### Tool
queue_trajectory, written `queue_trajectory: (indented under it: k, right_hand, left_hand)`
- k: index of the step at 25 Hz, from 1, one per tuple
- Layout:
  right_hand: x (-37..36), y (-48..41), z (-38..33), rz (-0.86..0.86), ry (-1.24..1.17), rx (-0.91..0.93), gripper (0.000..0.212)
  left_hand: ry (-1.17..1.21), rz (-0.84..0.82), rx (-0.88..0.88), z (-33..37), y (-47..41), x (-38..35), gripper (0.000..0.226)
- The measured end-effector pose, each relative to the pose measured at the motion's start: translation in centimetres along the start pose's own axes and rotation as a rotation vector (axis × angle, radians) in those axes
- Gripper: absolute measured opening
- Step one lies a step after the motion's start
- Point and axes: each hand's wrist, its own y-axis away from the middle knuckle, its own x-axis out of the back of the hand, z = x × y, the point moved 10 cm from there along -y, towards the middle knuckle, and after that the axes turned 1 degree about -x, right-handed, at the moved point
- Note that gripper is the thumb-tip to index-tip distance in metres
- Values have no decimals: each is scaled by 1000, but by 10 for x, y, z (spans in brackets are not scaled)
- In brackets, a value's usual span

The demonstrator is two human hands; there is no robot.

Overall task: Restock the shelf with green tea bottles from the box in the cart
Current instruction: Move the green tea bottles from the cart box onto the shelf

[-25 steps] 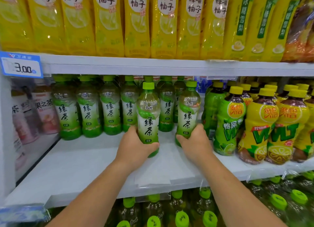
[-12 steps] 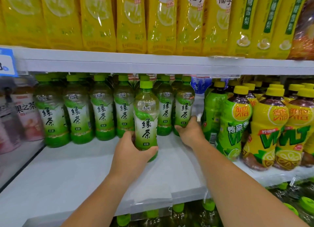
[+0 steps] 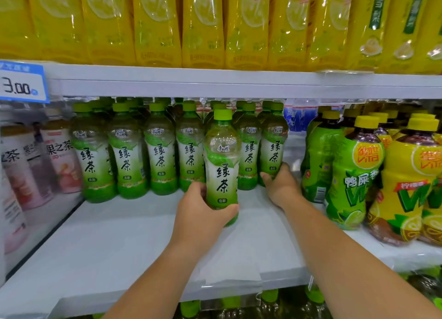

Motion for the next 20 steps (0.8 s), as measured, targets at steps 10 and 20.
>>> queue_trajectory:
  k: [10, 20]
  right_hand:
    - [2, 121, -87, -339, -535, 261, 31]
    - [-70, 205, -169, -499, -369, 459, 31]
  left_hand:
    - [-28, -34, 28, 16, 11, 3, 49]
    - [-340, -33, 101, 6, 23, 118, 36]
